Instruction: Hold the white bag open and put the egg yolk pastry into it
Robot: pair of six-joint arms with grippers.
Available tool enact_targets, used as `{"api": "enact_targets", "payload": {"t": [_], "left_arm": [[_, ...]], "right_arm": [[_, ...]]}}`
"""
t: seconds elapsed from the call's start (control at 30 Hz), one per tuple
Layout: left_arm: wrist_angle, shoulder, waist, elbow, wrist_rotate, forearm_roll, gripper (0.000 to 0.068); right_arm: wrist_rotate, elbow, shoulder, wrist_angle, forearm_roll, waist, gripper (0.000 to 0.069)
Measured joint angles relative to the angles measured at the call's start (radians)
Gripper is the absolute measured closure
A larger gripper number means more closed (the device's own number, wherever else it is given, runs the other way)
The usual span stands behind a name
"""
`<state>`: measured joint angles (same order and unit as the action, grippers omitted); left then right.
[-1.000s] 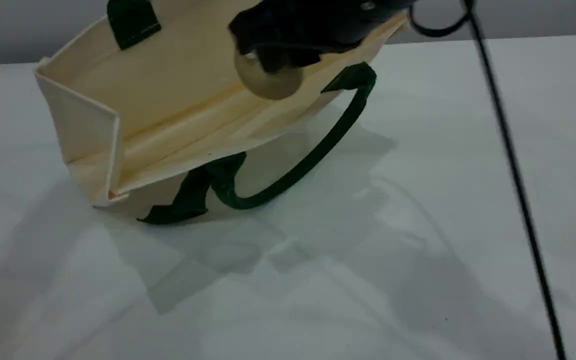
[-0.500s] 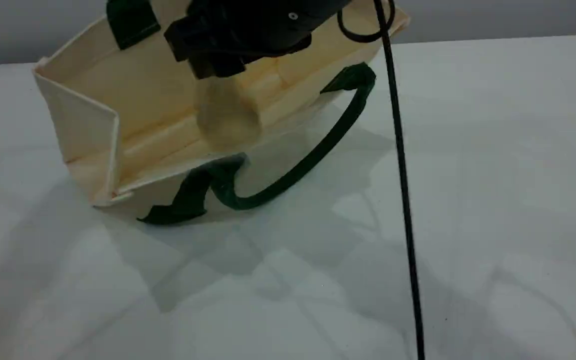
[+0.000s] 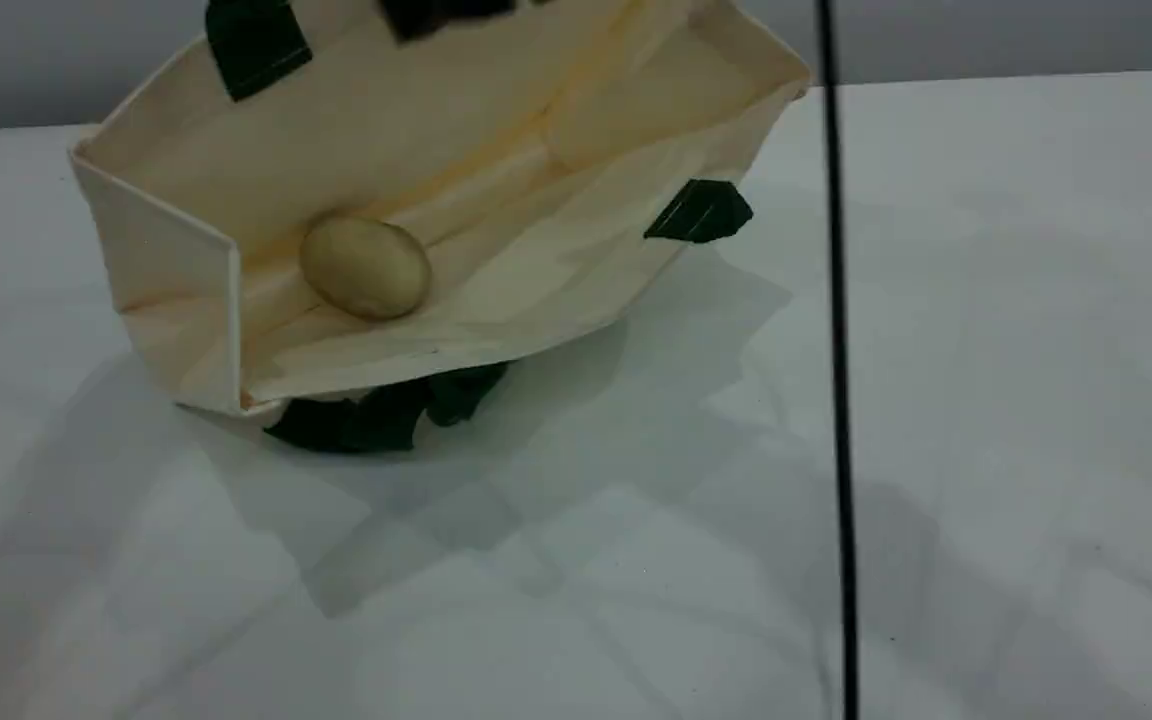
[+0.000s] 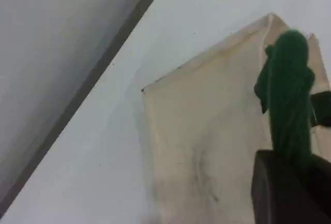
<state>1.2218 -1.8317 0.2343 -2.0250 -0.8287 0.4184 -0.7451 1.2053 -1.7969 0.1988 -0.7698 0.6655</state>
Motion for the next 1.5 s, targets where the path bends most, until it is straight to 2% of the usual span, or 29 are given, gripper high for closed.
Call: {"api": "enact_targets", "payload": {"t": [0.13,0.2,0.27,0.43,0.57,0.8,0.93,1.2,1.33,1.5], "left_arm": [[0.0,0.0,0.0,0.0,0.0,0.0,0.0574],[-0.001,0.0,0.0,0.0,0.0,0.003,0.0535],[-0.003,0.0,0.0,0.0,0.0,0.008,0.0468],[-0.003,0.0,0.0,0.0,0.0,0.031,0.0245],[-0.002,0.0,0.0,-0.001,0.033,0.04,0.0151],[0.0,0.069,-0.001,-0.002,0.185,-0.03,0.0134],[0.0,0.151,-0.001,-0.002,0.294,-0.111,0.0134],[0.003,0.374,-0.001,0.004,0.443,-0.287,0.0134],[0.002,0.496,-0.001,0.067,0.482,-0.291,0.0134],[0.0,0.671,-0.001,0.224,0.505,-0.303,0.0134]], "right_arm": [[0.009,0.0,0.057,0.05,0.016,-0.071,0.0125],[0.012,0.0,0.081,0.07,0.015,-0.109,0.0125],[0.012,0.0,0.099,0.093,0.015,-0.141,0.0125],[0.012,0.0,0.117,0.126,0.017,-0.199,0.0125],[0.011,0.0,0.148,0.148,0.017,-0.236,0.0125],[0.011,0.0,0.28,0.224,0.039,-0.315,0.0125],[0.017,0.0,0.401,0.29,0.063,-0.361,0.0125],[0.169,0.0,0.692,0.485,0.231,-0.396,0.0125],[0.268,0.0,0.851,0.588,0.318,-0.396,0.0125],[0.364,0.0,1.057,0.735,0.4,-0.396,0.0125]]}}
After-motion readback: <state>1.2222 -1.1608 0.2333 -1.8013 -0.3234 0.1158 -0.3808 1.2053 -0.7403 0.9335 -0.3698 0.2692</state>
